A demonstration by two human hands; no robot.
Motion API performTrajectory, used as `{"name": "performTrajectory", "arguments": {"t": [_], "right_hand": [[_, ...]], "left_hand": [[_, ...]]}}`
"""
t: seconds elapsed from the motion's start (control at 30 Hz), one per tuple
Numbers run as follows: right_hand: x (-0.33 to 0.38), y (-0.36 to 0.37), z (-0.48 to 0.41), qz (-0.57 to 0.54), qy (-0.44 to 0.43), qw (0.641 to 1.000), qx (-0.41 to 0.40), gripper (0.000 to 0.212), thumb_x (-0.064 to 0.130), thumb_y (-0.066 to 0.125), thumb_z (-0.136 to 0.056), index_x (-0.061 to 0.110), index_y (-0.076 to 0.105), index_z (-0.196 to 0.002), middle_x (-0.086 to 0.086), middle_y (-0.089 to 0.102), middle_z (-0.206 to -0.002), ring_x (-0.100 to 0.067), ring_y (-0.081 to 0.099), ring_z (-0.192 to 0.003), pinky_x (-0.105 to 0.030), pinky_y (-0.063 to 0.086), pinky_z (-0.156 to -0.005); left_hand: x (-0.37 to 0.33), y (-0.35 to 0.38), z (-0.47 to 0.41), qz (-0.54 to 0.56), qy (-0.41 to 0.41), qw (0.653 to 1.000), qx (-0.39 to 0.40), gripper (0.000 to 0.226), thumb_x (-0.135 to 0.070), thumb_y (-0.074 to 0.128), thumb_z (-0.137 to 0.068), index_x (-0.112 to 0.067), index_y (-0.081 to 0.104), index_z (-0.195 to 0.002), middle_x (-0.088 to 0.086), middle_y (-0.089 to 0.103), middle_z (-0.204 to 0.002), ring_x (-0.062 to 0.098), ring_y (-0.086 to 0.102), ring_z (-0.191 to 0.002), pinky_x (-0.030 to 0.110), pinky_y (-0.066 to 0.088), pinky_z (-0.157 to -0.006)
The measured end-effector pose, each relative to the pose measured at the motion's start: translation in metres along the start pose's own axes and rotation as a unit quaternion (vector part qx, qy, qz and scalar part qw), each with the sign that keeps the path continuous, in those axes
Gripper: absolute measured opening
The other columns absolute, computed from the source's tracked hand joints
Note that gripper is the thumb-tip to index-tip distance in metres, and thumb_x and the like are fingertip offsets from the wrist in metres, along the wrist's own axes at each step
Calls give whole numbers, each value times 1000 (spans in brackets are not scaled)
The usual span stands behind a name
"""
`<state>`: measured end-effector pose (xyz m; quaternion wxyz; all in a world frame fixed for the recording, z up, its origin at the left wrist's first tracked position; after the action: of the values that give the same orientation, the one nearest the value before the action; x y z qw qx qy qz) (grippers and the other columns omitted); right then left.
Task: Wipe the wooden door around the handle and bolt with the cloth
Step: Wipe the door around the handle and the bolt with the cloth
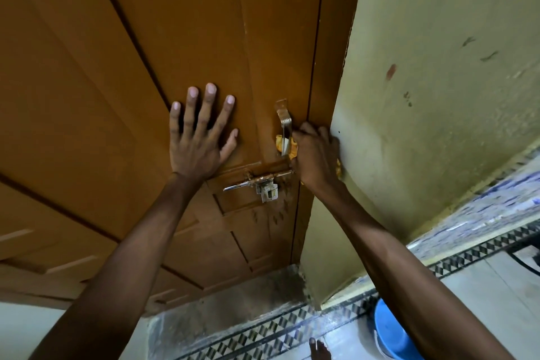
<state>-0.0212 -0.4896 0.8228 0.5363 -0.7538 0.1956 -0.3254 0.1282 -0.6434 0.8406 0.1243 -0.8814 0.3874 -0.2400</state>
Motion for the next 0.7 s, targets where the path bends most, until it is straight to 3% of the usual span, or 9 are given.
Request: {"name": "performTrajectory", "arguments": {"t": [0.13,0.27,0.33,0.4,0.47,0.5,0.53,0.6,0.7], "right_hand": [[-3,4,5,-27,37,999,11,54,17,74,-80,29,57,-129,-1,49,-135,-31,40,-126,-53,39,-101],[-12,1,2,-165,58,983,57,47,8,61,-88,24,57,-133,-5,48,-134,-30,47,-124,-44,45,-102],[-17,-8,-3,-293,93,945,111,45,5,54,-94,20,54,-137,-5,50,-140,-27,50,-127,-35,45,-101],[-16,-17,-5,-436,152,875,147,44,4,52,-96,19,54,-137,-4,55,-139,-25,54,-124,-33,46,-99],[-10,-23,-7,-533,188,814,136,44,0,52,-95,18,57,-134,-6,59,-135,-25,57,-121,-36,48,-101],[-7,-24,-7,-549,189,804,128,44,-1,52,-95,18,57,-134,-4,58,-136,-23,56,-123,-36,46,-104],[-6,-24,-6,-526,179,822,120,44,1,51,-96,18,55,-136,-1,55,-139,-20,52,-125,-33,42,-107],[-7,-18,-6,-408,125,899,103,45,5,51,-97,17,49,-141,-1,49,-144,-19,45,-132,-26,36,-105],[-11,-2,-7,-199,33,977,63,45,7,56,-93,16,53,-137,-7,48,-137,-28,48,-126,-33,40,-105]], "left_hand": [[0,-1,-1,-4,-1,1000,4,64,-56,49,-99,-27,35,-155,3,-6,-167,25,-5,-154,47,9,-123],[-1,-3,-2,-7,0,1000,9,64,-56,48,-100,-26,36,-155,3,-7,-167,25,-6,-154,48,9,-122],[-1,-4,-3,-6,-1,1000,10,64,-56,47,-100,-26,36,-155,3,-7,-167,25,-6,-154,48,9,-123],[-1,-3,-3,-4,0,1000,7,64,-56,48,-100,-26,36,-155,3,-6,-167,25,-6,-154,48,8,-123],[-1,-2,-2,-3,1,1000,0,64,-56,48,-100,-27,36,-155,3,-5,-167,25,-5,-154,47,9,-123],[-1,-2,-2,-2,0,1000,-3,64,-56,48,-100,-27,36,-155,3,-4,-167,25,-4,-154,47,9,-123],[-1,-2,-2,-1,0,1000,-6,64,-56,48,-100,-27,36,-155,3,-4,-167,25,-4,-154,47,10,-122],[-1,-1,-1,-3,1,1000,-9,64,-56,48,-99,-27,35,-155,3,-4,-167,24,-4,-154,47,10,-122],[-1,-1,-1,4,0,1000,-9,64,-56,49,-99,-27,36,-155,3,-3,-167,24,-4,-154,46,7,-123]]}}
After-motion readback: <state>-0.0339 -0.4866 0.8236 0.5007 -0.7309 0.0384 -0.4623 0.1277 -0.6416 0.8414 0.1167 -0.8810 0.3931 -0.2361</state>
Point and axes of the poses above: each hand's wrist, its own z-axis away from the middle knuckle, its own y-axis out of the palm, x = y × z, the point moved 5 cm from there along -z, towards the middle knuckle
